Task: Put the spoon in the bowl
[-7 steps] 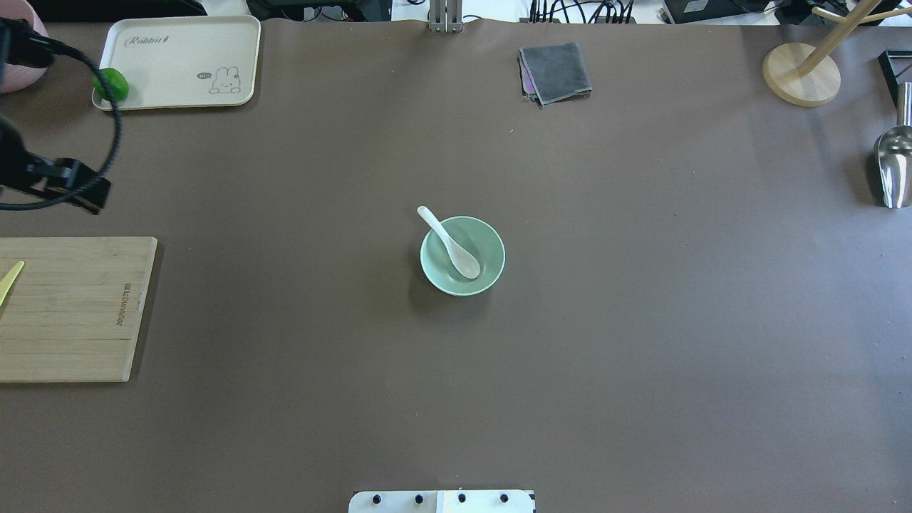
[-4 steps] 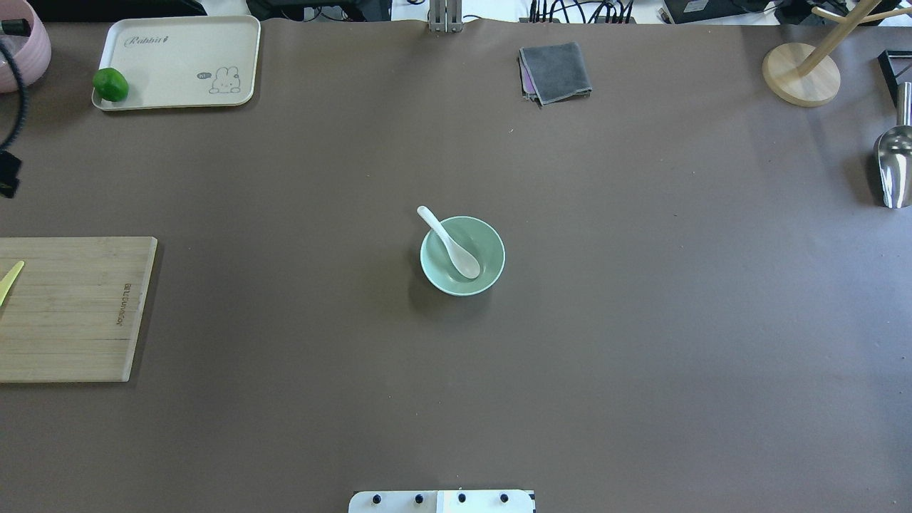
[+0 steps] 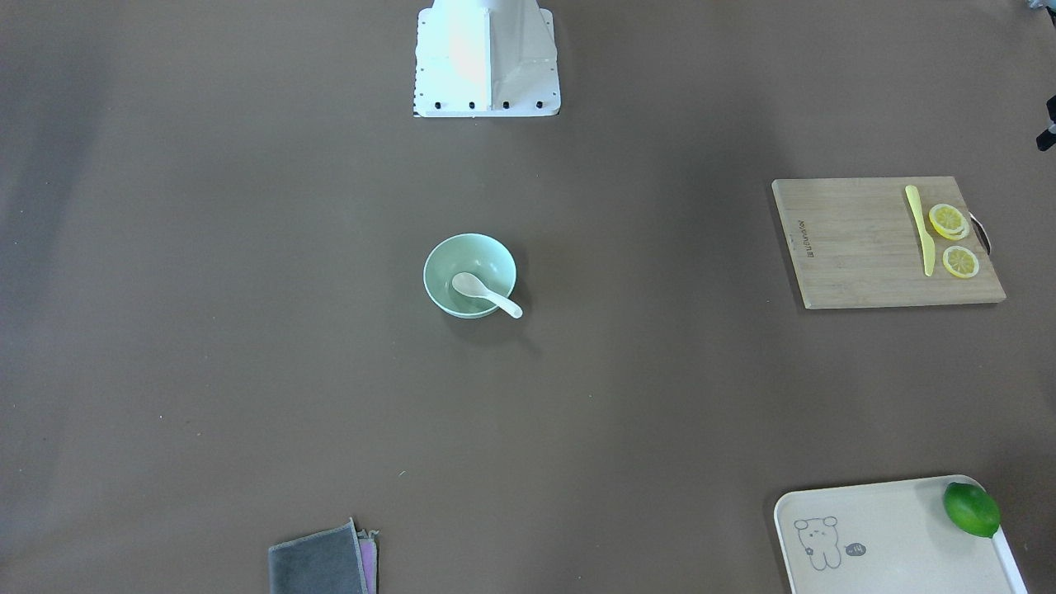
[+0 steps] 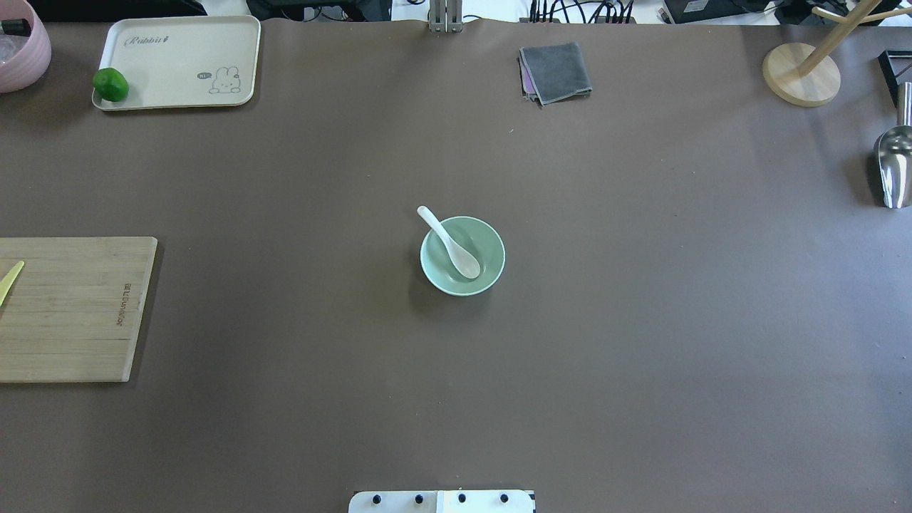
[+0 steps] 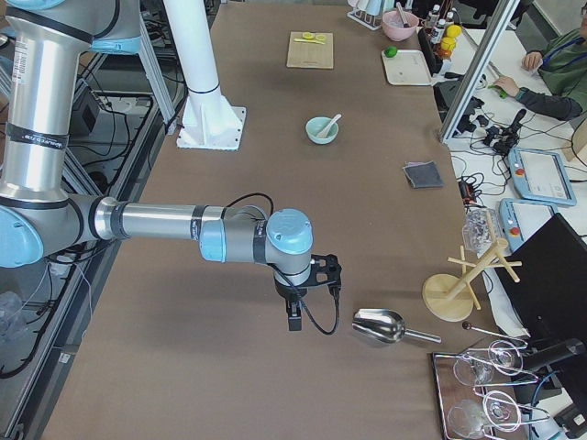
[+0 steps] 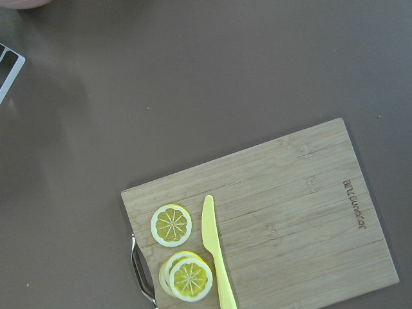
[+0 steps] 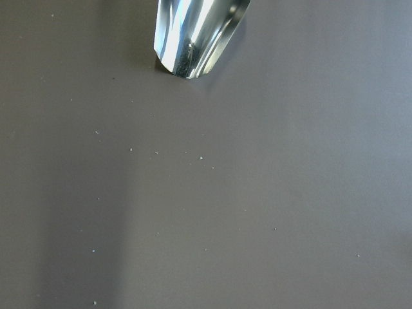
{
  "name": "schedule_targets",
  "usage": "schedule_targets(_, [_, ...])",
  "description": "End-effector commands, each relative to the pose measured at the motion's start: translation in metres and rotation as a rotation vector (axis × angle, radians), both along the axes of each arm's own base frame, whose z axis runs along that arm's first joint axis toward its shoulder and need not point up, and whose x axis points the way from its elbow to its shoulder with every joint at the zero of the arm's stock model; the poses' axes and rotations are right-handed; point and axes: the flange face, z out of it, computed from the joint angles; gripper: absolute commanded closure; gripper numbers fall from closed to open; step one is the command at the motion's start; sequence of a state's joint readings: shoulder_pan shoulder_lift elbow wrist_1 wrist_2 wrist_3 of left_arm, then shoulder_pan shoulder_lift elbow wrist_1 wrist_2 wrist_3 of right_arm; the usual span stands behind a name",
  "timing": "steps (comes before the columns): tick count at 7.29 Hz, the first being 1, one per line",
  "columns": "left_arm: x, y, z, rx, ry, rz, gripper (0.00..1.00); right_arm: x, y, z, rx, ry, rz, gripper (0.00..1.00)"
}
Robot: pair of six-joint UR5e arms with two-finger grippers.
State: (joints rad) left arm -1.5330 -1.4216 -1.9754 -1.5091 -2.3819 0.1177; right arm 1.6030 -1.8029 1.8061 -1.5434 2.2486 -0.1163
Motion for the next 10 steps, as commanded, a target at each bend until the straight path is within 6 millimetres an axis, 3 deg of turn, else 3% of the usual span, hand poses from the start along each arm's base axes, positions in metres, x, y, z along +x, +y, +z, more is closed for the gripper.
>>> schedule_targets(1, [-0.027,0.03,0.052,-0.017,0.002,-0.064,0.02,0.0,0.001,0.001,-0.001,0.0,0.0,0.0])
schedule_targets(3, [-0.035,0.039,0.106,0.11,-0.076,-0.094,0.02,-0.001,0.005,0.004,-0.007,0.0,-0.001,0.0])
schedule_targets(4, [-0.031,0.064,0.13,0.044,-0.076,-0.079,0.02,-0.001,0.005,0.006,-0.01,-0.001,-0.001,0.0])
schedule_targets(6, [-0.029,0.066,0.126,0.046,-0.066,-0.074,0.02,-0.001,0.006,0.006,-0.011,-0.002,-0.001,0.0])
schedule_targets(7, [-0.031,0.065,0.107,0.077,-0.065,-0.08,0.02,-0.001,0.006,0.006,-0.011,-0.002,-0.001,0.0])
schedule_targets(9, [-0.033,0.048,0.077,-0.097,-0.073,-0.076,0.02,-0.001,0.006,0.006,-0.011,-0.002,-0.001,0.0])
schedule_targets(10, [-0.033,0.052,0.079,-0.117,-0.075,-0.076,0.02,-0.001,0.006,0.007,-0.014,-0.007,-0.001,0.0])
